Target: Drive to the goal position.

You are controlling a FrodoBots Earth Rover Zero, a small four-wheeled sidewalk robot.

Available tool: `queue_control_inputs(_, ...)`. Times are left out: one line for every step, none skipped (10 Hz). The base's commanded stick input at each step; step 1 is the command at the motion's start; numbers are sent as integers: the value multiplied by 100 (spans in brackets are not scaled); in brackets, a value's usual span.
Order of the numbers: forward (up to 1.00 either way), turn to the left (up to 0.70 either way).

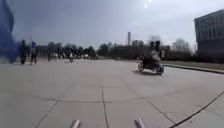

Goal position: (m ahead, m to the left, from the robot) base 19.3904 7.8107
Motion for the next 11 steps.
queue_control_inputs(85, 1)
queue_control_inputs(85, 1)
queue_control_inputs(85, 1)
queue_control_inputs(85, 1)
queue_control_inputs(85, 1)
queue_control_inputs(85, 1)
queue_control_inputs(85, 1)
queue_control_inputs(85, 1)
queue_control_inputs(85, 4)
queue_control_inputs(85, 22)
queue_control_inputs(85, 35)
